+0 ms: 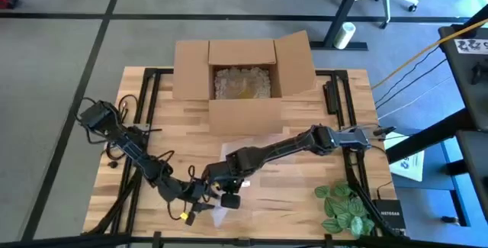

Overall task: Wrap mug
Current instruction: Wrap the red mug using the bubble wrap

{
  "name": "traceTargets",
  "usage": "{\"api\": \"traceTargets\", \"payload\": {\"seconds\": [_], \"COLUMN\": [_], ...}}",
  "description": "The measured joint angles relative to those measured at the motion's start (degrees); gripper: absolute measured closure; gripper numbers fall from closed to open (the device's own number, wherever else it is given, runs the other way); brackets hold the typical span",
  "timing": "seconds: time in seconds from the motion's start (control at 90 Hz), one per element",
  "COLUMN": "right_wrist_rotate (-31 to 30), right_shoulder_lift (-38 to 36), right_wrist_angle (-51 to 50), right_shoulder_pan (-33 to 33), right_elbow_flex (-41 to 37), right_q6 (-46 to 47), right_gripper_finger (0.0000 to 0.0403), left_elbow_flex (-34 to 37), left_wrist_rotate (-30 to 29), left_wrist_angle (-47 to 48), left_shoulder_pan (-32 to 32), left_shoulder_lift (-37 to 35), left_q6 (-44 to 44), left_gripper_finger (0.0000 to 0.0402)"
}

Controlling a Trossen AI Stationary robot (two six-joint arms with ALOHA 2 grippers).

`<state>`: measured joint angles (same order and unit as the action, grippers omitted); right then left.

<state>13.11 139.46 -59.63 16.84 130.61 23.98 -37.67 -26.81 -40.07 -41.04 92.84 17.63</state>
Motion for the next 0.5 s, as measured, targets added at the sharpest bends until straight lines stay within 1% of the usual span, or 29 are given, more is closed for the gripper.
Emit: {"api": "traceTargets", "payload": {"seconds": [0.133, 0.211, 0.322, 0.5], "right_wrist_rotate": [-2.9, -3.6, -4.3, -6.8], "right_shoulder_lift": [0.2, -0.7, -0.9, -6.2], "right_wrist_angle": [-4.7, -5.3, -9.7, -11.8], "right_shoulder_pan": [0.1, 0.1, 0.4, 1.8], "right_elbow_flex": [4.2, 3.7, 4.3, 4.6], "right_q6": [-0.2, 0.5, 2.6, 3.4], "right_gripper_finger": [0.0403, 0.0403, 0.0403, 0.0403], "left_elbow_flex": [-0.1, -0.2, -0.1, 0.0], "left_wrist_rotate": [-2.4, -2.8, -2.6, -2.6], "left_wrist_angle": [1.5, 1.3, 2.3, 6.5], "left_shoulder_pan": [1.3, 1.8, 2.9, 5.2], "left_shoulder_lift": [-0.1, -0.2, -0.1, 0.0], "left_q6": [1.0, 0.7, 0.6, 3.9], "left_gripper_finger": [0.0296, 0.0296, 0.0296, 0.0296]}}
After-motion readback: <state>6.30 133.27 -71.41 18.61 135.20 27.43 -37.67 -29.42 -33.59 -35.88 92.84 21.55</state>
